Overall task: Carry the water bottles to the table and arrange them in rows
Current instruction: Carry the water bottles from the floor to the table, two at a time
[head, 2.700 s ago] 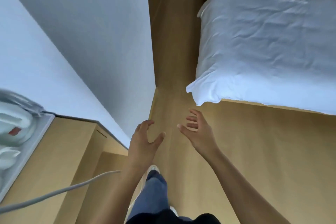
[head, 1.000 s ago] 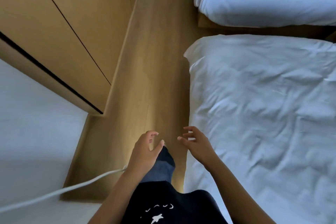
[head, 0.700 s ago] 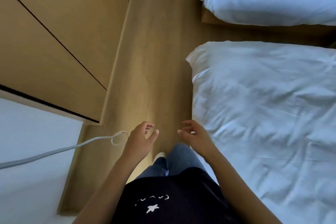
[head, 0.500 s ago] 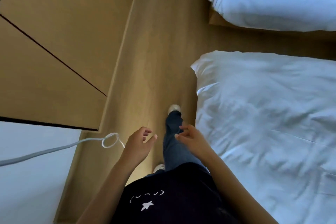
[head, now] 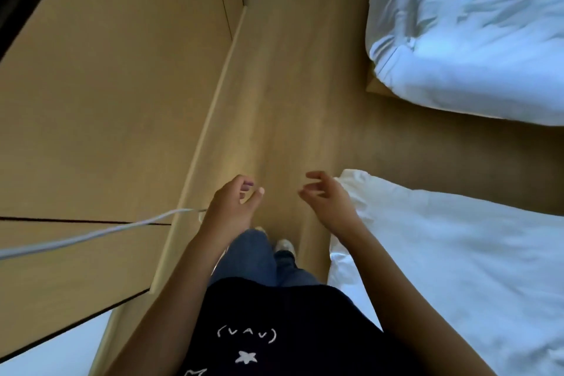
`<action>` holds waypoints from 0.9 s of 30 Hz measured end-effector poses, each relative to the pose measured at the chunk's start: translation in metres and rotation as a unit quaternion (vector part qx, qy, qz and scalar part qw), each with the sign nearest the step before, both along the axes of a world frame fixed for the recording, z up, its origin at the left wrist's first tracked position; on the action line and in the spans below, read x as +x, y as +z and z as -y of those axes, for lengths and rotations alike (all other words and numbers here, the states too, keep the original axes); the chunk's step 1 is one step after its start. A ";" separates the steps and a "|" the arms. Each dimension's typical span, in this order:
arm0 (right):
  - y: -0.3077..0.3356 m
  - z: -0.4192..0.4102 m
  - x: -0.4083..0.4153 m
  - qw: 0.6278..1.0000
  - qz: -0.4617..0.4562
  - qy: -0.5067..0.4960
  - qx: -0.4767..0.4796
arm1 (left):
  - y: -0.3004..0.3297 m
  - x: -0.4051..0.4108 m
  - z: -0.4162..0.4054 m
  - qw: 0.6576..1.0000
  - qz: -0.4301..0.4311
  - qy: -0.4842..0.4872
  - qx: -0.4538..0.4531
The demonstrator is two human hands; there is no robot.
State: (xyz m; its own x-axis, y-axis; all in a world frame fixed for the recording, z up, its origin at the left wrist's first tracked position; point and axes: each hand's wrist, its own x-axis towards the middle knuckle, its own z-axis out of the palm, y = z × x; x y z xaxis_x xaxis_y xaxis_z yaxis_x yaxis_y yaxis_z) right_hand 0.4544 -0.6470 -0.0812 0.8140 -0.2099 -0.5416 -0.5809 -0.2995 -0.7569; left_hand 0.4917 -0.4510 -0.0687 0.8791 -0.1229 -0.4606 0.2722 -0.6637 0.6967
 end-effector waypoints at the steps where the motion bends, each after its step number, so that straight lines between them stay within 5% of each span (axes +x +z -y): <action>1: -0.002 0.009 0.022 1.000 -0.002 0.003 -0.007 | -0.005 0.022 0.010 1.000 -0.002 0.013 -0.009; 8: -0.021 0.056 0.163 0.998 -0.063 -0.023 0.011 | -0.032 0.176 0.074 0.997 -0.065 -0.034 -0.027; 19: 0.017 0.130 0.460 0.998 -0.014 -0.054 -0.001 | 0.012 0.497 0.153 0.992 0.092 -0.084 -0.017; 27: 0.010 0.164 0.626 0.999 -0.043 -0.025 0.015 | -0.013 0.638 0.184 0.999 0.023 -0.043 -0.014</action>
